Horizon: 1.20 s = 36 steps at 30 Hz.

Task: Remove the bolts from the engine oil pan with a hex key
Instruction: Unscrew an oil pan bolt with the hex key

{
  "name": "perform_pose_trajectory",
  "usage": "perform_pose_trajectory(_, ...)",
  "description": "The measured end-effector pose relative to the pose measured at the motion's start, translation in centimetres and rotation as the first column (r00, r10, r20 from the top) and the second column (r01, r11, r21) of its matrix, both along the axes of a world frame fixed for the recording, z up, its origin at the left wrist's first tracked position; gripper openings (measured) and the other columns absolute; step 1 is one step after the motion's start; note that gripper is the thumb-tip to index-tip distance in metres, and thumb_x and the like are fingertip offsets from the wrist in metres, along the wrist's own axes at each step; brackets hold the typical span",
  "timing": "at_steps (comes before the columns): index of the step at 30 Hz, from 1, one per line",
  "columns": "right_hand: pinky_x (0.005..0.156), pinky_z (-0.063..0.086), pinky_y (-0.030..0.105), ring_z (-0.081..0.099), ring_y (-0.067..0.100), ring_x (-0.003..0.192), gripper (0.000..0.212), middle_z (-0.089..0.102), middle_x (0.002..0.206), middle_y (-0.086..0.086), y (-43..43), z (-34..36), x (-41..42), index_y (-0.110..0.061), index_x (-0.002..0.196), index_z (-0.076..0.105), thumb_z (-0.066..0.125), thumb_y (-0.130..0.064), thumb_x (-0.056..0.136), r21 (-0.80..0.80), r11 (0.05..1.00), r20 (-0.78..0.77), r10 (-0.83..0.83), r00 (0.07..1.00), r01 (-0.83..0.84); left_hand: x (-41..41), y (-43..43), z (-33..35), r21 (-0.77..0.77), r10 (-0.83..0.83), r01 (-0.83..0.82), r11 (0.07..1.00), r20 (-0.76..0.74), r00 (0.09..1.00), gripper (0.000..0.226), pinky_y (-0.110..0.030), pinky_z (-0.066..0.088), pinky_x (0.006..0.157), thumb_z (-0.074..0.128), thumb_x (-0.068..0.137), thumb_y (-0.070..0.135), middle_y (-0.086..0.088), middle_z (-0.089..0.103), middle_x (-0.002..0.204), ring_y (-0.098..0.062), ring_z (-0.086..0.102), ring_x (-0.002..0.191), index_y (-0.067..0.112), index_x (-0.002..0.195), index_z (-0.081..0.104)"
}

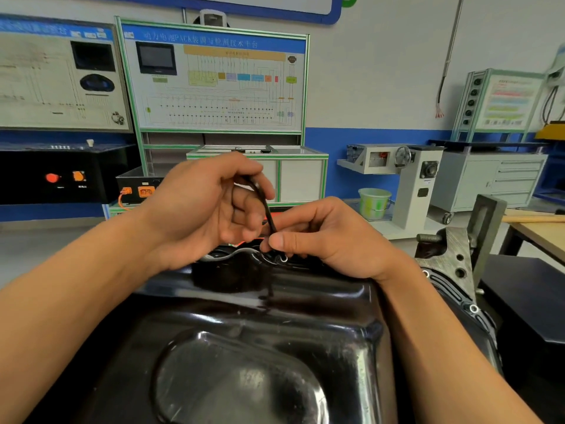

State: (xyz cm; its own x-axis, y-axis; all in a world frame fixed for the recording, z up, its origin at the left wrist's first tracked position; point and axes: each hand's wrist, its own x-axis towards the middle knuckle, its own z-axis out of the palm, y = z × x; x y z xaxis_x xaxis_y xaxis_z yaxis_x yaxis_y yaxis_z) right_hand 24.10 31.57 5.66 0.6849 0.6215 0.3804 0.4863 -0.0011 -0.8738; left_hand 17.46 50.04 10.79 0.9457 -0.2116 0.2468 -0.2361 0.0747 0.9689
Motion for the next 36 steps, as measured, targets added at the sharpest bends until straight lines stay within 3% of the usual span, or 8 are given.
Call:
perform_pose_trajectory(3,0.071,0.051,0.015,0.068,0.004,0.073,0.020,0.078,0.087,0.008,-0.1,0.1,-0.3,0.000,0.102,0.076,0.074,-0.001,0.083,0.030,0.999,0.016,0.013,1.000,-0.014,-0.2,0.3,0.1,0.016,-0.166,0.166,0.986,-0.023,0.986,0.030,-0.022,0.042,0.037,0.052,0.083,0.032,-0.015,0.064,0.056,-0.024,0.059,0.048,0.011,0.072,0.071)
perform_pose_trajectory(7,0.073,0.050,0.013,0.067,0.001,0.074,0.010,0.076,0.079,-0.005,0.0,0.5,-1.0,-0.018,0.085,0.078,0.075,-0.017,0.076,0.001,0.999,0.025,0.038,0.999,-0.038,-0.1,0.6,0.0,0.019,-0.292,0.292,0.956,-0.038,0.956,0.035,-0.024,0.051,0.047,0.049,0.090,0.033,-0.018,0.072,0.075,-0.023,0.068,0.063,0.011,0.088,0.076)
perform_pose_trajectory(13,0.070,0.045,0.022,0.056,0.005,0.065,0.003,0.067,0.067,-0.004,0.3,1.1,-1.4,-0.024,0.087,0.077,0.074,-0.024,0.089,-0.273,0.953,0.107,-0.107,0.988,0.132,0.1,0.6,-0.1,0.017,-0.259,0.259,0.966,0.003,0.966,0.035,-0.024,0.052,0.049,0.056,0.084,0.037,-0.018,0.073,0.078,-0.025,0.069,0.069,0.010,0.090,0.077)
perform_pose_trajectory(17,0.069,0.049,0.033,0.054,0.012,0.063,0.022,0.068,0.075,0.012,0.4,1.4,-1.9,-0.013,0.086,0.075,0.069,-0.034,0.091,-0.391,0.876,0.274,-0.182,0.944,0.282,0.1,0.5,-0.2,0.016,-0.213,0.213,0.977,0.037,0.976,0.035,-0.024,0.052,0.049,0.050,0.088,0.034,-0.018,0.072,0.076,-0.026,0.068,0.069,0.010,0.088,0.077)
perform_pose_trajectory(25,0.080,0.054,0.042,0.065,0.027,0.073,0.009,0.075,0.080,0.010,0.2,1.6,-2.5,-0.021,0.083,0.078,0.074,-0.013,0.081,-0.263,0.944,0.217,-0.141,0.966,0.197,0.0,0.2,-0.1,-0.016,-0.161,0.163,0.987,0.088,0.983,0.028,-0.024,0.050,0.048,0.054,0.085,0.030,-0.018,0.070,0.072,-0.027,0.068,0.066,0.009,0.086,0.072)
perform_pose_trajectory(29,0.070,0.044,0.029,0.053,0.007,0.062,0.018,0.066,0.066,-0.005,0.1,1.7,-2.6,-0.021,0.083,0.075,0.074,-0.004,0.085,-0.285,0.946,0.191,-0.102,0.976,0.155,-0.3,0.0,-0.4,0.002,-0.147,0.147,0.989,0.089,0.985,0.027,-0.024,0.051,0.048,0.055,0.083,0.027,-0.022,0.070,0.073,-0.028,0.069,0.065,0.005,0.086,0.070)
perform_pose_trajectory(33,0.086,0.055,0.037,0.064,0.012,0.079,0.023,0.075,0.090,0.016,-0.8,3.2,-3.3,-0.009,0.103,0.073,0.074,0.004,0.084,-0.338,0.936,0.120,-0.064,0.991,0.101,-0.3,0.5,-0.3,-0.057,-0.129,0.136,0.989,0.102,0.986,0.024,-0.025,0.051,0.049,0.056,0.083,0.026,-0.020,0.071,0.073,-0.028,0.070,0.067,0.005,0.088,0.068)
perform_pose_trajectory(36,0.086,0.055,0.029,0.069,0.014,0.084,0.036,0.075,0.096,0.010,-1.9,4.6,-4.0,-0.006,0.112,0.069,0.077,0.008,0.079,-0.434,0.901,0.043,0.012,0.999,0.008,-0.3,0.3,-0.3,-0.062,-0.164,0.170,0.983,0.089,0.982,0.023,-0.026,0.052,0.050,0.056,0.085,0.026,-0.020,0.071,0.074,-0.028,0.070,0.068,0.006,0.088,0.068)
